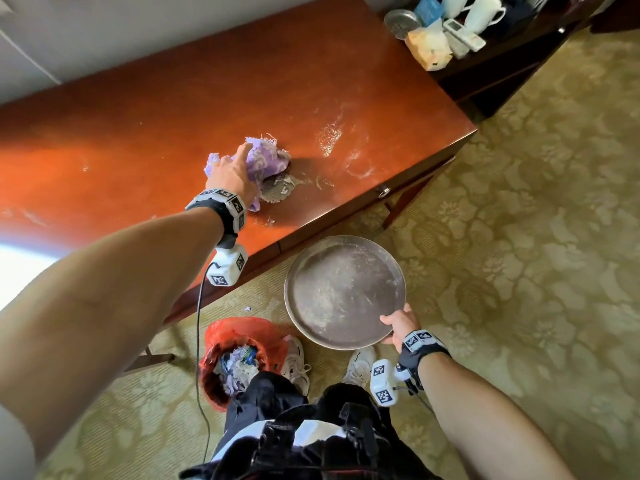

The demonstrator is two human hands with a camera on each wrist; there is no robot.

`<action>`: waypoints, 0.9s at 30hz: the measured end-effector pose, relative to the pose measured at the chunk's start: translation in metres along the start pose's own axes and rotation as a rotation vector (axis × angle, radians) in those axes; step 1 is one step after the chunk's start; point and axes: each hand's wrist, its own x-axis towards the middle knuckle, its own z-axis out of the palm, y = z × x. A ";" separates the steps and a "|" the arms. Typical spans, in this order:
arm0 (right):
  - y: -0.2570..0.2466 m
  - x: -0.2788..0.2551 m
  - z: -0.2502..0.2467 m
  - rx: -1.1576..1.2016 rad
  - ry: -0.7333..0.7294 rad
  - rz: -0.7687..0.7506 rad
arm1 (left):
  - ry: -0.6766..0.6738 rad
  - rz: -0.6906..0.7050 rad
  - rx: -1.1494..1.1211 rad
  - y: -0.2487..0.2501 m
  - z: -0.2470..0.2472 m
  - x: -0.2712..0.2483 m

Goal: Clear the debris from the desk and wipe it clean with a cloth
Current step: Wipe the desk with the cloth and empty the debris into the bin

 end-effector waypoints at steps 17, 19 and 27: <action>0.009 0.032 0.037 0.012 0.056 0.100 | 0.042 0.009 0.097 -0.018 -0.004 0.040; 0.009 0.035 0.042 0.010 0.054 0.101 | 0.024 0.016 0.094 -0.019 -0.008 0.048; 0.004 0.053 0.063 0.001 0.080 0.118 | -0.113 0.212 0.099 -0.022 0.011 0.078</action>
